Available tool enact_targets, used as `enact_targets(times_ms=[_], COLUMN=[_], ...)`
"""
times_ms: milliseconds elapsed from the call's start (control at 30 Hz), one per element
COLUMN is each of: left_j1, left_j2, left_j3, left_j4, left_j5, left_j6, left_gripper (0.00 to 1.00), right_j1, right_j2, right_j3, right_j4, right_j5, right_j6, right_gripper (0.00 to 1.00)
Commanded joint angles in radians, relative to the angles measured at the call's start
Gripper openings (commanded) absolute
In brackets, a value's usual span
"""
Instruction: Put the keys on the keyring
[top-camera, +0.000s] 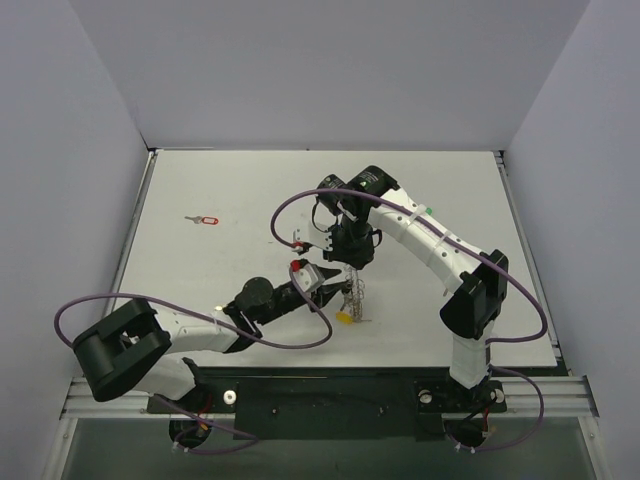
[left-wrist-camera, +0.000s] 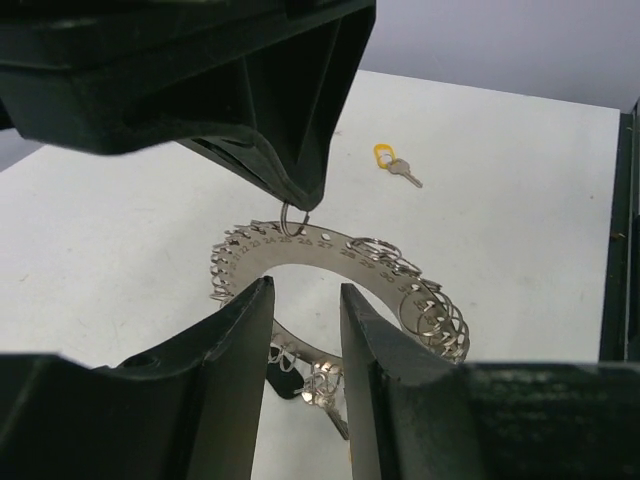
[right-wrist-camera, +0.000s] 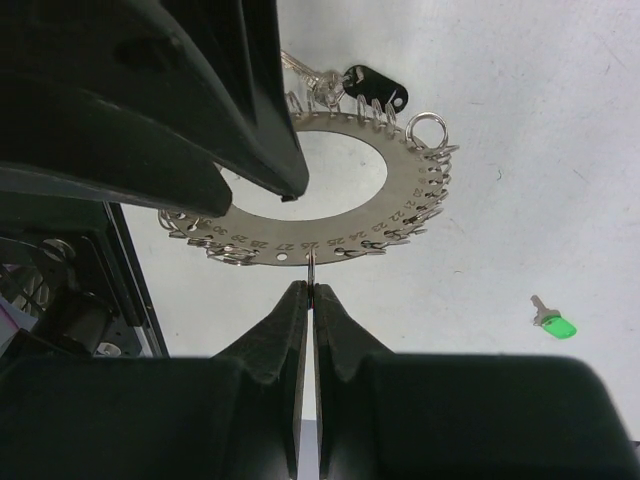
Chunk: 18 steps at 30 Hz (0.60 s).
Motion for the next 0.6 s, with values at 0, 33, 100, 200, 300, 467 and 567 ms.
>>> enact_targets(times_ms=[0, 33, 100, 200, 300, 467, 567], left_j1=[-0.006, -0.006, -0.004, -0.004, -0.004, -0.004, -0.004], left_j2=[0.032, 0.038, 0.054, 0.081, 0.106, 0.127, 0.130], left_j3=[0.064, 0.070, 0.080, 0.097, 0.108, 0.117, 0.120], left_j4=[0.147, 0.156, 0.164, 0.169, 0.181, 0.178, 0.166], left_j5=[-0.042, -0.043, -0.042, -0.031, -0.025, -0.006, 0.004], left_j6=[0.037, 0.034, 0.033, 0.028, 0.025, 0.023, 0.025], left_gripper=[0.42, 0.41, 0.41, 0.39, 0.39, 0.38, 0.36], right_j1=[0.001, 0.001, 0.001, -0.003, -0.004, -0.006, -0.009], right_j2=[-0.009, -0.009, -0.011, -0.012, -0.014, -0.018, -0.021], right_j3=[0.033, 0.033, 0.031, 0.028, 0.026, 0.026, 0.025], right_j4=[-0.282, -0.282, -0.283, -0.282, -0.282, -0.282, -0.283], right_j5=[-0.008, -0.010, -0.021, -0.031, -0.037, -0.050, -0.053], right_j6=[0.002, 0.001, -0.002, -0.007, -0.009, -0.012, -0.015], right_gripper=[0.00, 0.00, 0.00, 0.00, 0.00, 0.00, 0.00])
